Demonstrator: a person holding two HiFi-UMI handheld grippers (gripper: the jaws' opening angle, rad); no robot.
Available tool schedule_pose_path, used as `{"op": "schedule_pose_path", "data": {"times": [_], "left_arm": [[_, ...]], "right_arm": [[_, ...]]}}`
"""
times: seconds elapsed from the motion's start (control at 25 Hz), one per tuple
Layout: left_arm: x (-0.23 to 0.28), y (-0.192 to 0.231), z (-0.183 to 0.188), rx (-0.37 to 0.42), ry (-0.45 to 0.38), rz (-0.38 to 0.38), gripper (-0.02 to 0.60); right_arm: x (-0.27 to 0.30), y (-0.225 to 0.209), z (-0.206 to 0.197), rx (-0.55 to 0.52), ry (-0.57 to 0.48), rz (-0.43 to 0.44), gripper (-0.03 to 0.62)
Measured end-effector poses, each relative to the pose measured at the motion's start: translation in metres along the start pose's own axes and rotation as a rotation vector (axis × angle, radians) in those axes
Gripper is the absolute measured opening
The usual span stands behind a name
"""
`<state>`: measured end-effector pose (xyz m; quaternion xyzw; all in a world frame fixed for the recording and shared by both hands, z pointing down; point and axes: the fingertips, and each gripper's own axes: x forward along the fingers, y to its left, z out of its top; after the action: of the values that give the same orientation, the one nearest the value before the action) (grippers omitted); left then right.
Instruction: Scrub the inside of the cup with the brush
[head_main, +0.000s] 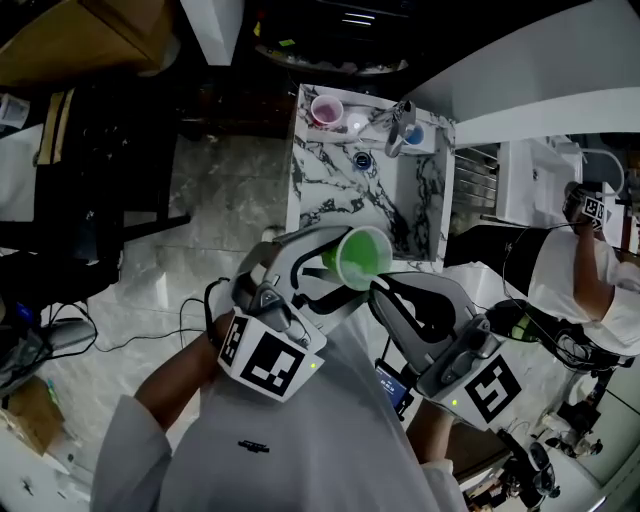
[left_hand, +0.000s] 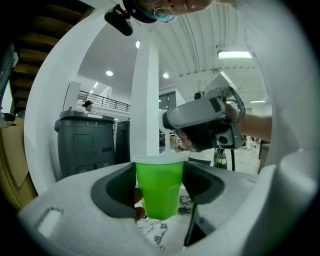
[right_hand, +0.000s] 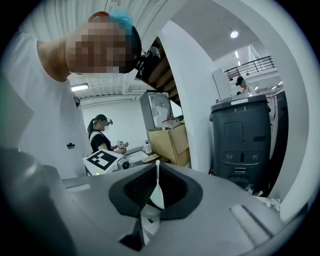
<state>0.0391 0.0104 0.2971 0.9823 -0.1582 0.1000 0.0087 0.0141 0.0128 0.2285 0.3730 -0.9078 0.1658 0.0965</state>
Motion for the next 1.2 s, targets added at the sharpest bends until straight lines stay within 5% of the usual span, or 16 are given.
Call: {"op": "schedule_pose_path", "data": {"times": [0.36,0.84,1.2], "left_arm": [[0.001,-0.017,0.006,0.020,-0.002,-0.039,0.296],[-0.006,-0.016,-0.007,0.045,0.046,-0.041,0.295],[-0.010,-0.018,-0.009,0.050,0.058,-0.049,0.296]], "right_arm": [[-0.004,-0.031,0.001,-0.047,-0.016,-0.095,0.021],[0.001,0.008,-0.019,0.008,0.011,0.033,0.021],[-0.027,-0.022,-0.012,0.030,-0.055,-0.127,0.022]]}}
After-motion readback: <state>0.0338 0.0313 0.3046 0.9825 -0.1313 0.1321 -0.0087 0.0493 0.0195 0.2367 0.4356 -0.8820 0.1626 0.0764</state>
